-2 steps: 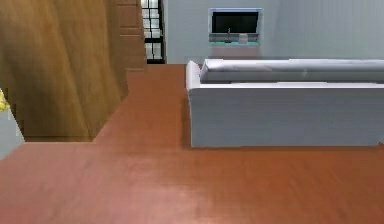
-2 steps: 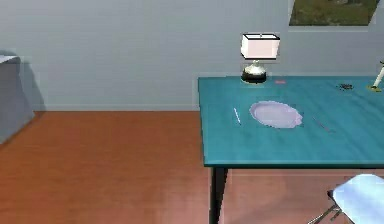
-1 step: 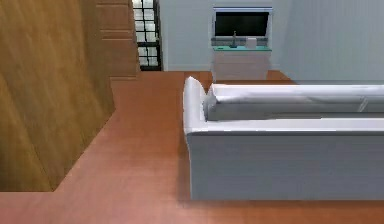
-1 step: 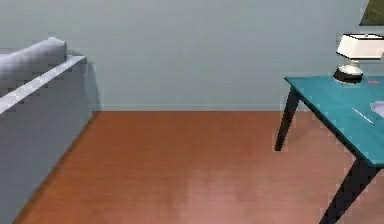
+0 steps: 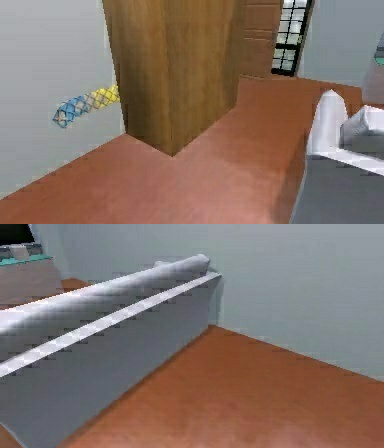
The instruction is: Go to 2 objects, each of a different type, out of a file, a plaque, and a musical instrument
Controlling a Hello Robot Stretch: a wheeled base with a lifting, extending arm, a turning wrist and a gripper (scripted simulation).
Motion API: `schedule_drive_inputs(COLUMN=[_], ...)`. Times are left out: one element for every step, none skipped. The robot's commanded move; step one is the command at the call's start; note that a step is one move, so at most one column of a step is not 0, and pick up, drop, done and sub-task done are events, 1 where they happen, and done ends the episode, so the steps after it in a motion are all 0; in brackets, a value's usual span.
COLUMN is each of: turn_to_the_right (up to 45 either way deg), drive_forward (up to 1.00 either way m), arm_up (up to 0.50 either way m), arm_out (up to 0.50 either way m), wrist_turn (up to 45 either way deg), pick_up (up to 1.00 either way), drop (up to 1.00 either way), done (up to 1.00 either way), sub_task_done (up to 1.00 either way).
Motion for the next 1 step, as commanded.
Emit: schedule_drive_inputs(turn_to_the_right=[0.0], drive_forward=[1.0], arm_up=[0.0], arm_out=[0.0], wrist_turn=[0.0], pick_up=[0.0], drop=[0.0], done=[0.0], sub_task_done=[0.0])
